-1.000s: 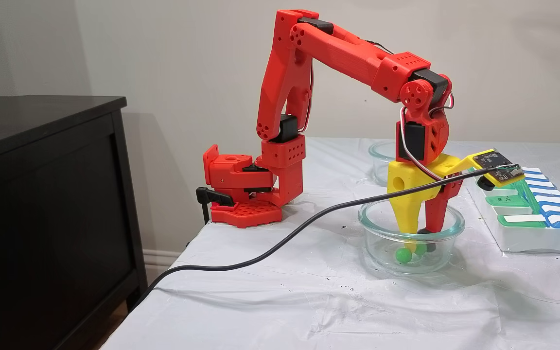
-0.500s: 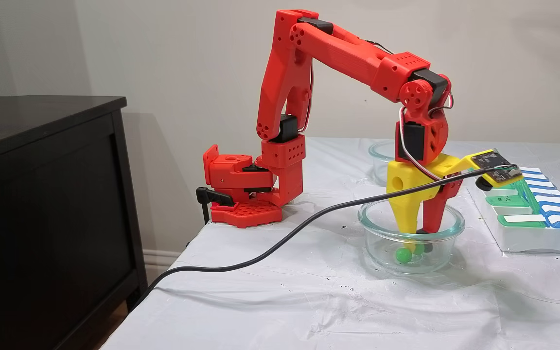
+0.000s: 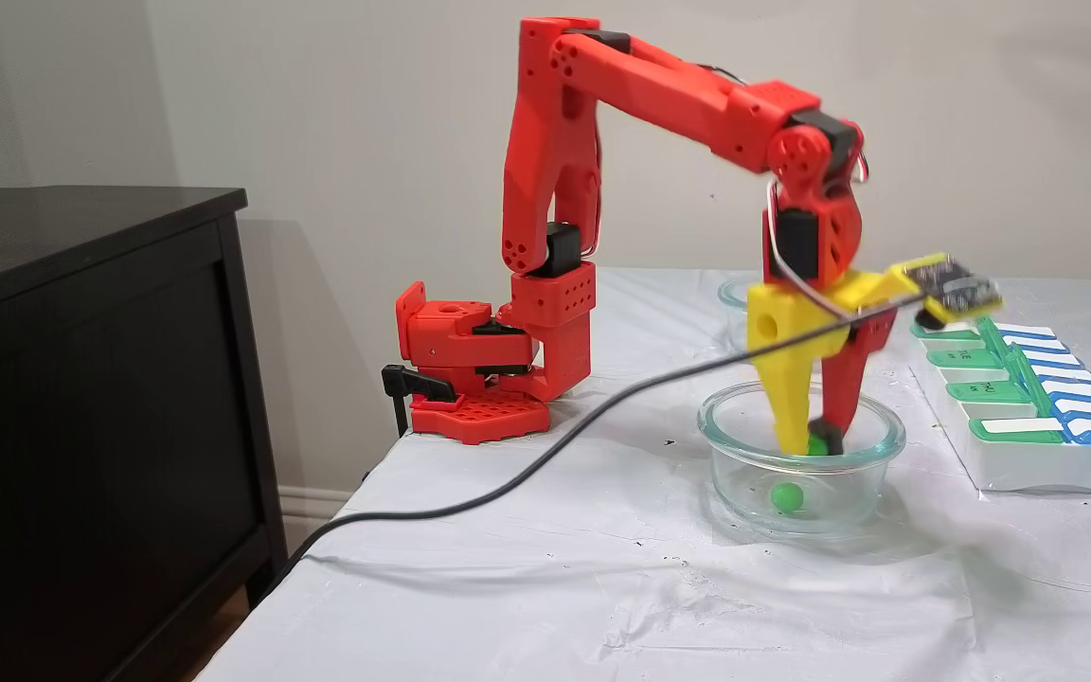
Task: Sort medicines into box.
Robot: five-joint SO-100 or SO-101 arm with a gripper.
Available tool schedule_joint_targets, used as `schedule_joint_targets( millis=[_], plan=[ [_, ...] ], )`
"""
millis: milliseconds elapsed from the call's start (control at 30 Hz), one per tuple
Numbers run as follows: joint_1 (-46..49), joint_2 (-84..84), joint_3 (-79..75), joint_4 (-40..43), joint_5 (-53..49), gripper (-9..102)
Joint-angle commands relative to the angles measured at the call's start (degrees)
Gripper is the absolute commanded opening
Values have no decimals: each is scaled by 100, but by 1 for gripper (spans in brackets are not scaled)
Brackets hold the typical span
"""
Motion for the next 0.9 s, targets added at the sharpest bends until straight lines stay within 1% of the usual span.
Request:
schedule_joint_targets(
  millis=[0,133,200,267,300,367,433,600,867],
  plan=[
    [-185,1336,-545,308,237,0],
    [-202,1731,-861,316,422,0],
    [-246,1898,-896,97,721,0],
    [-466,2101,-712,-448,1477,0],
    [-668,2180,-562,-861,2030,0],
    [-1020,2136,-431,-1327,2848,0],
    [-1397,2109,-185,-1793,3401,0],
    [-2083,2030,422,-2584,4052,0],
    [-2575,1327,729,-3296,4377,0]
  ],
)
